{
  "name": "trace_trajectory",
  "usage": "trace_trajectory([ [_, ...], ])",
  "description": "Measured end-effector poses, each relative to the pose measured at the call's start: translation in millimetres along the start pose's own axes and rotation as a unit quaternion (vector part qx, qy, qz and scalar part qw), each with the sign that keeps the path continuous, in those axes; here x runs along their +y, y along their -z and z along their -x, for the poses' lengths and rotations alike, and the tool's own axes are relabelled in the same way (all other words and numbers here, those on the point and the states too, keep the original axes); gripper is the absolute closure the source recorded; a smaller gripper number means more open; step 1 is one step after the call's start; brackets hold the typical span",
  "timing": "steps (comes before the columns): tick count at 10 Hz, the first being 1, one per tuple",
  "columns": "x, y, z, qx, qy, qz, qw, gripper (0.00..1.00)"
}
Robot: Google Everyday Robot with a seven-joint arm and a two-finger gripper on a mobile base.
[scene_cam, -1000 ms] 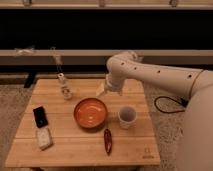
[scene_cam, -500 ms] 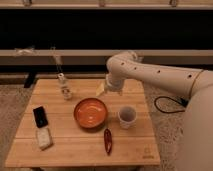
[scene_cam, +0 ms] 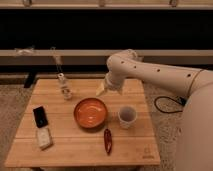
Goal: Knock the bottle over
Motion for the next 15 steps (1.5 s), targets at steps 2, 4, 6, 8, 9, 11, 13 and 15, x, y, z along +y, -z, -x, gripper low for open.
trace_trajectory([
  [2,-6.2,-5.3,-37.9,-0.005,0.043,-0.01,0.999,0.2],
  [4,-19.0,-13.3,-65.9,-0.014,0.094,-0.023,0.9952,0.2],
  [6,-36.2,-24.7,-80.4,-0.02,0.138,-0.034,0.9896,0.2],
  [8,-58.3,-42.9,-98.4,-0.022,0.185,-0.047,0.9814,0.2],
  [9,-67.1,-48.5,-106.0,-0.021,0.2,-0.051,0.9783,0.2],
  [11,-86.3,-58.0,-124.6,-0.017,0.232,-0.063,0.9706,0.2],
  [13,-93.0,-57.8,-134.6,-0.012,0.253,-0.068,0.9649,0.2],
  [15,-106.2,-53.7,-144.2,-0.006,0.275,-0.073,0.9585,0.2],
])
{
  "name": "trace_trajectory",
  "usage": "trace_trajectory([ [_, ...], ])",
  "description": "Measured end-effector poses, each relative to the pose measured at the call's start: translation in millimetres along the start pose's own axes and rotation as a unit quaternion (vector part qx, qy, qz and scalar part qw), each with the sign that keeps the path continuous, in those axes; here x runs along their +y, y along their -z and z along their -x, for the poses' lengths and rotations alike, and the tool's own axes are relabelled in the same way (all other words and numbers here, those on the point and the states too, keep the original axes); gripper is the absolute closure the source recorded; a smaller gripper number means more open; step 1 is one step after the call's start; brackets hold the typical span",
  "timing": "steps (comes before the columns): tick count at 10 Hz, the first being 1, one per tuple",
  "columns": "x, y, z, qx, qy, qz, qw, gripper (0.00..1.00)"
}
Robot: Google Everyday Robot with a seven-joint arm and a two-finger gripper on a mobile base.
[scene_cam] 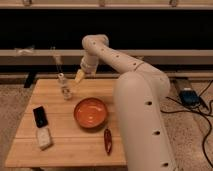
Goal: Knock the bottle over
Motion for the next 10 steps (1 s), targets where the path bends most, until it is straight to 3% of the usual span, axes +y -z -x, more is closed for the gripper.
trace_trajectory([
  [5,-15.7,4.3,-26.7,0.006,0.047,-0.011,0.9988,0.2],
  [10,-57.9,6.3,-48.1,0.016,0.109,-0.031,0.9934,0.2],
])
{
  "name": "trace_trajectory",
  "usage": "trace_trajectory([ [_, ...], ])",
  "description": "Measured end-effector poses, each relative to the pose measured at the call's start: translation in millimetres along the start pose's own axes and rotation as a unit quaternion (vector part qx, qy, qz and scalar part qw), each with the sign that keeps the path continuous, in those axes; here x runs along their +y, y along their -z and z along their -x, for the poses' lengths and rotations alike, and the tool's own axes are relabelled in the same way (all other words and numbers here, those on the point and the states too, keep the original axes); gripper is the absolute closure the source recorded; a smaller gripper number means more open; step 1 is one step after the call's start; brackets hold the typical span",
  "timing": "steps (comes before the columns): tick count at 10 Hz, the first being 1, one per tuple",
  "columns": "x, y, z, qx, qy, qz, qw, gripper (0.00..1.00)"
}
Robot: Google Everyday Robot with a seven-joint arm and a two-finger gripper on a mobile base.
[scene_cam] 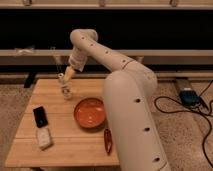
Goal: Knock the bottle over
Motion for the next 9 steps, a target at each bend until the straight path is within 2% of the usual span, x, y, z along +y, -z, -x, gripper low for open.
trace_trajectory([
  [9,-41.2,-22.7,-42.3,-0.006,0.072,-0.023,0.9971,0.2],
])
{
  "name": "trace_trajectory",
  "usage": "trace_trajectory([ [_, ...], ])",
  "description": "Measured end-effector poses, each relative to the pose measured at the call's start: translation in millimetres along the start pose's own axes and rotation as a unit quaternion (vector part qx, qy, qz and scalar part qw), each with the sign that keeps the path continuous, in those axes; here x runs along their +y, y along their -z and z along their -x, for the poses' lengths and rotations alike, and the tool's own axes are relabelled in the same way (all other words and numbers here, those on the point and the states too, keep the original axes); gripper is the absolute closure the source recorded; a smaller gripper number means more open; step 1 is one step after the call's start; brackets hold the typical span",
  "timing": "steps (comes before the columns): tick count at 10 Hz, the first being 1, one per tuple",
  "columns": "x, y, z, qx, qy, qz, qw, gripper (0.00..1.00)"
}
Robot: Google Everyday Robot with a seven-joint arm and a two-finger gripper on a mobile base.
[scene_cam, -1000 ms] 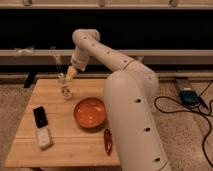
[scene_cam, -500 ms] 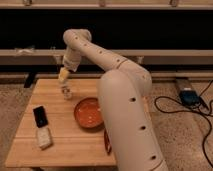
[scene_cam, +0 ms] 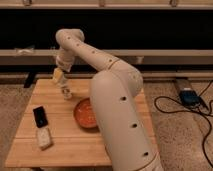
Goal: Knock the bottle over
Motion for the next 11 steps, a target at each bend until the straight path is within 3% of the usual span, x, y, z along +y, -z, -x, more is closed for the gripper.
trace_trajectory([
  [5,-12.5,-18.5,-2.9,-0.013,0.013,-0.02,0.9996,0.2],
  [8,-38.4,-29.0,5.9,-0.019,0.02,-0.05,0.9984,0.2],
  [11,-65.7,-23.6,18.7,-0.018,0.021,-0.074,0.9969,0.2],
])
